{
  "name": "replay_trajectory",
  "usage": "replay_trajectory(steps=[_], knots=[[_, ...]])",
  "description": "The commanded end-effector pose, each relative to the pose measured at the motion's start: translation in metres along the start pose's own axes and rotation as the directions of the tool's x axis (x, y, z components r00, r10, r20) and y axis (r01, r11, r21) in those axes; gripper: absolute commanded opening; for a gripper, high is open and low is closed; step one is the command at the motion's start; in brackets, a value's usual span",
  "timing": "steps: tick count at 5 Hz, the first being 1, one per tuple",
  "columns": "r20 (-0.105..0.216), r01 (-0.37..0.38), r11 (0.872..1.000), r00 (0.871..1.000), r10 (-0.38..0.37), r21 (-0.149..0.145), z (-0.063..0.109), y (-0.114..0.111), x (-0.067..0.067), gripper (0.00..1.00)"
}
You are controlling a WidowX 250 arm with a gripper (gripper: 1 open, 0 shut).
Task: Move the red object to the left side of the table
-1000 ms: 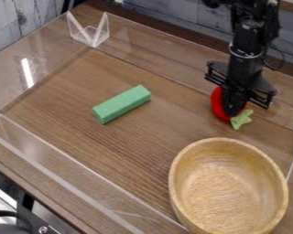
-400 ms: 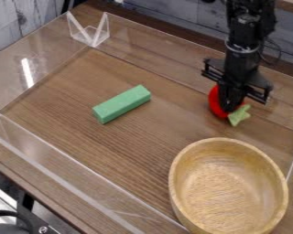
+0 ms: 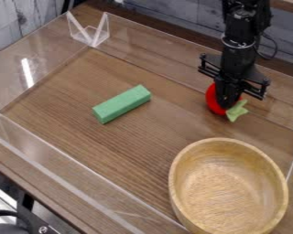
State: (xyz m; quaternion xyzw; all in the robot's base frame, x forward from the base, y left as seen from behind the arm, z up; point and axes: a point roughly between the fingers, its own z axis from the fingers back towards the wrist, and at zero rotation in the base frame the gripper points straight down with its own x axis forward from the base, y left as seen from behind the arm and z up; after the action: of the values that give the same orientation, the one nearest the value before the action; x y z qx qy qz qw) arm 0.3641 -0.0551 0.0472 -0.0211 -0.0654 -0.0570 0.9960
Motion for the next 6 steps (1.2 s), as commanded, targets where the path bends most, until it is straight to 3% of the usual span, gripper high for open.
replay_trajectory(steps=[1, 3, 4, 6], knots=[[0.055, 0.008, 1.000, 0.998, -0.008, 0.002, 0.008, -0.002, 0.014, 0.00], [0.045, 0.010, 1.000, 0.999, -0.010, 0.003, -0.002, -0.004, 0.015, 0.00], [0.048, 0.005, 1.000, 0.999, -0.005, 0.000, 0.002, -0.003, 0.014, 0.00], [0.106, -0.008, 1.000, 0.994, 0.008, 0.000, 0.048, 0.005, 0.013, 0.00]])
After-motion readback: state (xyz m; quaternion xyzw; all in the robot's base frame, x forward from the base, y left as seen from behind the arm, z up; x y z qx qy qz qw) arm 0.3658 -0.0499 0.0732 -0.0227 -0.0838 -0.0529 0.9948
